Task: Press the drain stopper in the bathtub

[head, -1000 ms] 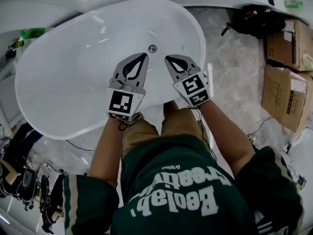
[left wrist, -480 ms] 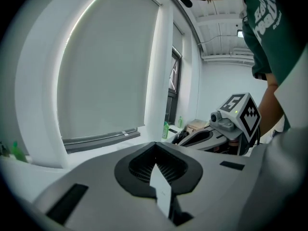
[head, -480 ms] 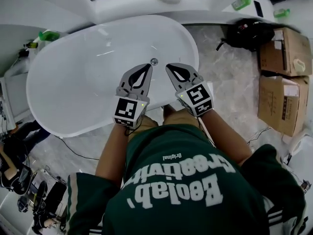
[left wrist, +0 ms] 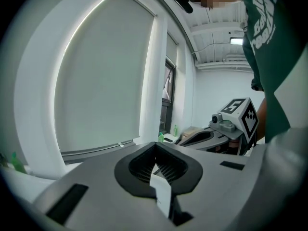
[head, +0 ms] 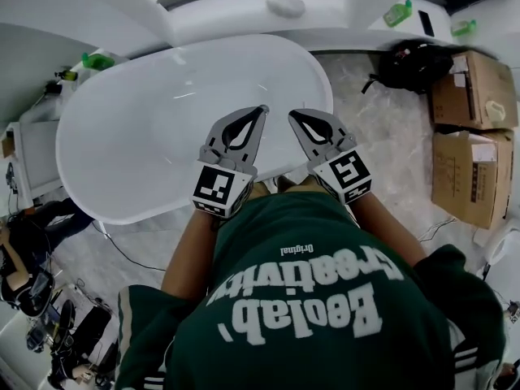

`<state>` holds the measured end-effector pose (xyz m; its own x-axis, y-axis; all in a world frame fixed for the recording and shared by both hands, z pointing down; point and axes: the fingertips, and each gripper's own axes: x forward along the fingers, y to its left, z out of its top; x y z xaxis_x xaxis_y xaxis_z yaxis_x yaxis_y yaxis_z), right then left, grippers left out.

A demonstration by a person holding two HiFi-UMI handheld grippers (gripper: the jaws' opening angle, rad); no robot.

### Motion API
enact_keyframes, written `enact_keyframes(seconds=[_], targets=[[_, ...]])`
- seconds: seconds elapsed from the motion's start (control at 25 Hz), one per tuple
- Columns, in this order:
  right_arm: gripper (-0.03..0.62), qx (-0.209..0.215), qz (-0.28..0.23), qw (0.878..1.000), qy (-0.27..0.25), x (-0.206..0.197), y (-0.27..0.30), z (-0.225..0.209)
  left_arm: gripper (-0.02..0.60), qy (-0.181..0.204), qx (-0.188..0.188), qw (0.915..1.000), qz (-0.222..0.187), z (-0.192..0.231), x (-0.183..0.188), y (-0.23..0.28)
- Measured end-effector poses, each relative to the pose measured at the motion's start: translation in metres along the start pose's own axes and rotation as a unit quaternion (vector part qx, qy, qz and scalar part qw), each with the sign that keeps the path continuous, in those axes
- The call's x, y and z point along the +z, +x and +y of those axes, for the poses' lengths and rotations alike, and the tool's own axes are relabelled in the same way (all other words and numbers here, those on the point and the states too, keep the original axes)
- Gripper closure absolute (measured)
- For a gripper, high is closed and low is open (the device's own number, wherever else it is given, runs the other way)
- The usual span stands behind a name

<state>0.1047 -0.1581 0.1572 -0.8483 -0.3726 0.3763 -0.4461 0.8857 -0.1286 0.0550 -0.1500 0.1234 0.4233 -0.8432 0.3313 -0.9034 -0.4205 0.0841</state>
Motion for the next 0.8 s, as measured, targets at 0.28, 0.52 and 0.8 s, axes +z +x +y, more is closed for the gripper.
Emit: enact_keyframes(seconds=[0.28,0.52,0.8], targets=[[0.583,0.016,-0.054,0.998,-0.007,0.043,-0.015,0.012,0.575,0.021,0.021,0.9987,-0.042,0.004,0.04,-0.031],[0.583,0.024,-0.067,0.997,-0.023,0.051,-0.012,0.018,0.575,0.033,0.029,0.9978,-0.048,0.007,0.048,-0.036],[0.584,0.042,-0.084,0.996,0.006,0.061,-0.001,0.021,0.575,0.046,0.035,0.9969,-0.054,0.013,0.055,-0.041]])
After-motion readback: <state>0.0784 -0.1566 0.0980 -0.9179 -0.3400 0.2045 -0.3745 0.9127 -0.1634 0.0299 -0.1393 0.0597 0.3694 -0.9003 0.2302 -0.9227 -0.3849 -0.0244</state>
